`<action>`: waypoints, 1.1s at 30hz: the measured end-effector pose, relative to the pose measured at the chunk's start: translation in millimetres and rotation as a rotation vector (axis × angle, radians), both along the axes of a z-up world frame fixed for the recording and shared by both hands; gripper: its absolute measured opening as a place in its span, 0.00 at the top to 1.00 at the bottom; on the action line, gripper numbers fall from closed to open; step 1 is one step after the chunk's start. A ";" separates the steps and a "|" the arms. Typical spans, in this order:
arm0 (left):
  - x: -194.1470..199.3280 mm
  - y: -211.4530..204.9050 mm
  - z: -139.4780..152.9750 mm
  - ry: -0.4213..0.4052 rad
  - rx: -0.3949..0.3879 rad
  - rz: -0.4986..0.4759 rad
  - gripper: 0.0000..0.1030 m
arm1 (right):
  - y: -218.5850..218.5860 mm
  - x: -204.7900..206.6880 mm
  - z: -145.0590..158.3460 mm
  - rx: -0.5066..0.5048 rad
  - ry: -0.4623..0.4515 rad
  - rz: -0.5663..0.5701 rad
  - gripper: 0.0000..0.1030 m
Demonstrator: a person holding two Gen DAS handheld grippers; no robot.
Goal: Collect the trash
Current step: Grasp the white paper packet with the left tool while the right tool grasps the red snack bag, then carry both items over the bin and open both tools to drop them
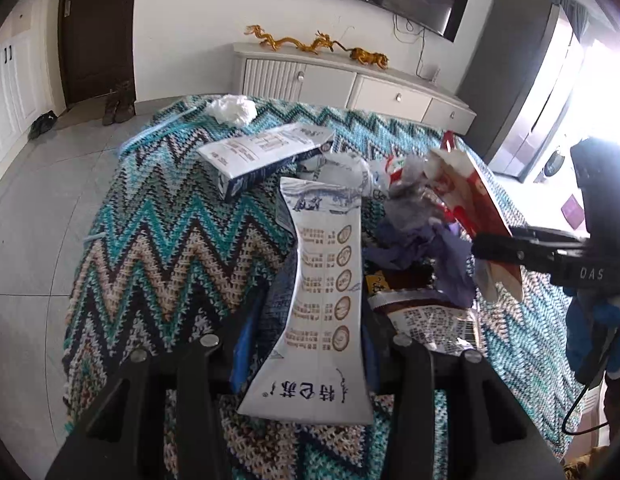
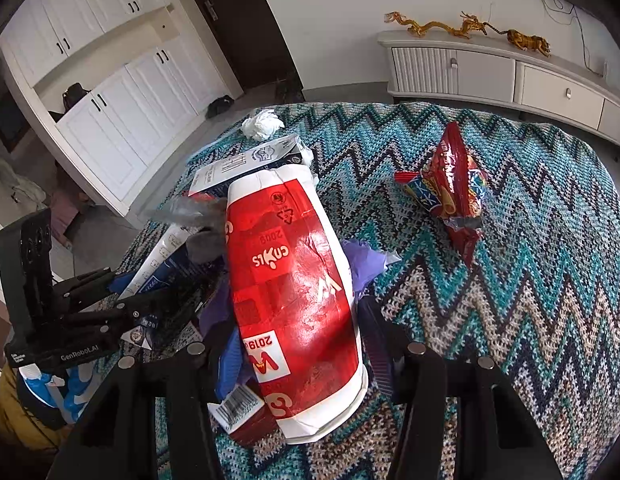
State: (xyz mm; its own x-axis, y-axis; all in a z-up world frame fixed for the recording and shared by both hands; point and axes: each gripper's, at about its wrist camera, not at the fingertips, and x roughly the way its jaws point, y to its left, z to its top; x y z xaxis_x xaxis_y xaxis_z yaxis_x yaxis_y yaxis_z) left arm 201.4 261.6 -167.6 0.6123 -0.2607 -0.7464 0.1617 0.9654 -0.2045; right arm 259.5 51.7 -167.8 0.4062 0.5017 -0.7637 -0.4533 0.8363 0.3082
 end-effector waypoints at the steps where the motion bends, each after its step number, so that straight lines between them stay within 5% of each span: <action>1: -2.4 0.7 2.7 -0.005 -0.002 0.005 0.60 | -2.5 -2.7 1.3 0.009 0.000 -0.004 0.50; 15: -55.8 -6.4 68.7 -0.130 0.001 0.012 0.60 | -54.1 -62.7 57.7 0.090 -0.100 -0.071 0.50; 33: -108.9 -80.9 133.9 -0.247 -0.015 -0.113 0.60 | -154.3 -152.0 113.3 0.153 -0.256 -0.230 0.50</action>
State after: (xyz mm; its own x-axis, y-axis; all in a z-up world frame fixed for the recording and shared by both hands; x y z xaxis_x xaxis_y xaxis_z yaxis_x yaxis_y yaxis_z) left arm 92.4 180.8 -33.7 0.7417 -0.3481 -0.5733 0.3155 0.9354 -0.1597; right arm 107.5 -102.6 -54.5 0.6899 0.4754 -0.5458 -0.3375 0.8784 0.3385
